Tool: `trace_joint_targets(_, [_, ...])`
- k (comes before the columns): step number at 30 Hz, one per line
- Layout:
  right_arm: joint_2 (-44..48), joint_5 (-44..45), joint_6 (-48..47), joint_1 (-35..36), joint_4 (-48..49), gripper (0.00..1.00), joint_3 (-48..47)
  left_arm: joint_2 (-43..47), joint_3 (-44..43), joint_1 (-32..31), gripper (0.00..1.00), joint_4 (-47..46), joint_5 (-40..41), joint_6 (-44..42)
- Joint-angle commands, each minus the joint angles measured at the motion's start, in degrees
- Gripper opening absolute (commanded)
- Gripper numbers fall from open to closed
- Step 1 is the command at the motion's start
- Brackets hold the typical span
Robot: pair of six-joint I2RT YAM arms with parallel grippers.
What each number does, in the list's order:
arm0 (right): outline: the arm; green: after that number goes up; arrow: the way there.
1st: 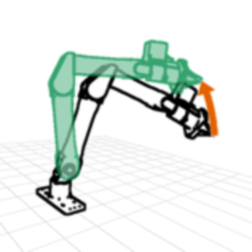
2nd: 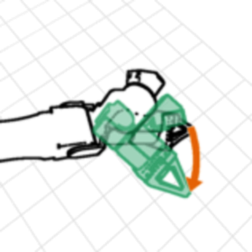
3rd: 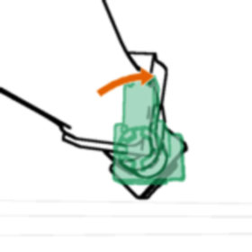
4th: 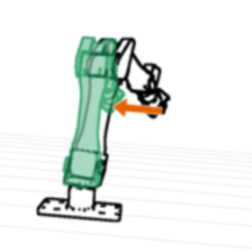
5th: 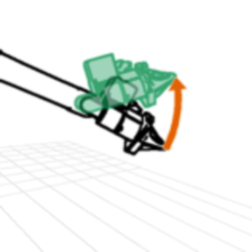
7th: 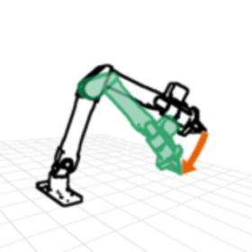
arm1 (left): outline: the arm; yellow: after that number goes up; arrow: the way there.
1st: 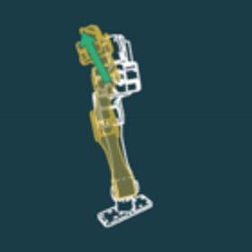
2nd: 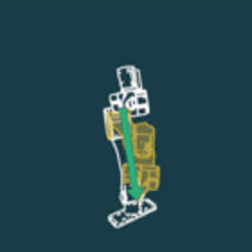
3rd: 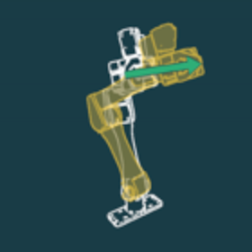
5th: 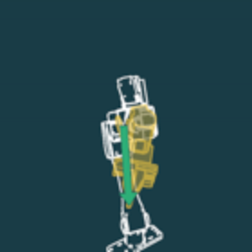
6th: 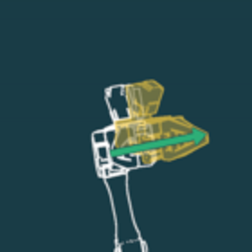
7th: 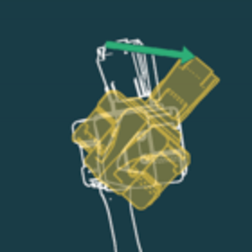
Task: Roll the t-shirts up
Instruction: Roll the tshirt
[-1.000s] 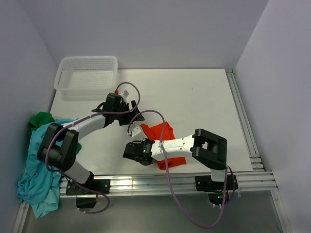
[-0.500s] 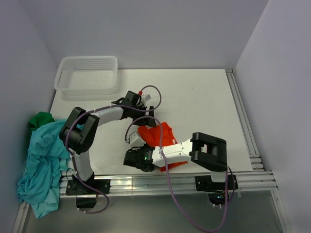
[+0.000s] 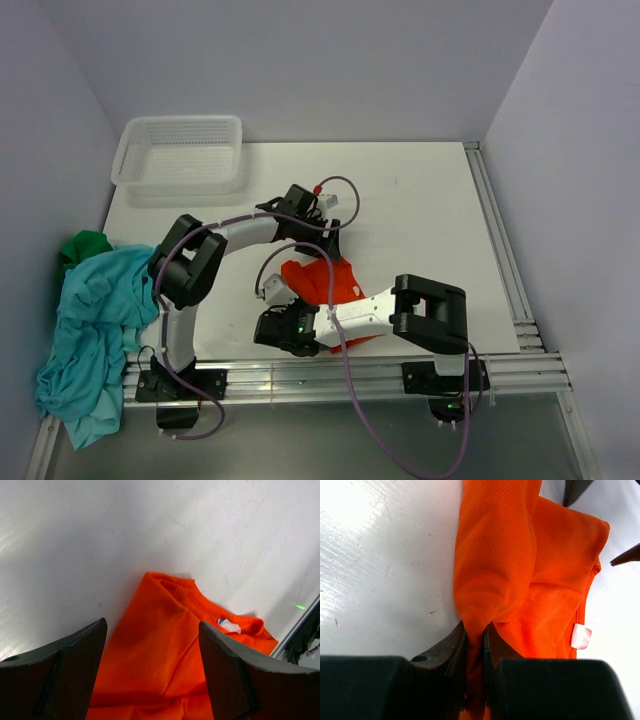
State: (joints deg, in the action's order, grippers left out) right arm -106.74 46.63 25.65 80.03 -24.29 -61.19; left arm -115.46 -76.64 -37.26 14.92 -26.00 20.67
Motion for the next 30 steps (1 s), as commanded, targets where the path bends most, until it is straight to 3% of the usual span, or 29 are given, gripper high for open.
trace_joint_targets(1, [1.09, -0.93, 0.1, 0.57, 2.67, 0.0, 1.42, -3.54, -2.36, -1.59, 0.78, 4.76, 4.37, -2.65])
trace_joint_targets(7, [1.62, -1.37, -0.34, 0.65, 3.38, 0.0, 1.77, -5.21, -3.69, -3.26, 0.58, 7.32, 9.38, -2.91])
trace_joint_targets(10, [1.8, -1.54, -0.16, 0.65, 3.29, 0.0, 1.77, -5.57, -3.87, -3.53, 0.3, 7.93, 10.97, -3.18])
trace_joint_targets(11, [1.71, -1.63, -0.07, 0.65, 3.2, 0.0, 1.69, -5.91, -3.95, -3.53, 0.12, 8.02, 11.23, -3.18])
trace_joint_targets(12, [1.62, -1.63, 0.19, 0.57, 2.5, 0.0, 1.34, -6.09, -3.95, -3.7, 0.01, 8.28, 11.49, -3.26])
trace_joint_targets(18, [-0.4, 0.91, 4.23, 0.65, -4.96, 0.0, -2.79, -6.71, -4.31, -3.61, 0.0, 8.2, 13.87, -2.65])
trace_joint_targets(24, [-3.56, 4.17, 11.17, 1.27, -18.83, 0.0, -9.99, -8.47, -6.41, -3.26, 0.0, 9.78, 19.67, -1.42])
trace_joint_targets(30, [-4.27, -0.3, 17.15, 2.06, -25.19, 0.0, -13.26, -6.89, -5.01, -1.33, 0.0, 7.41, 19.32, 0.43])
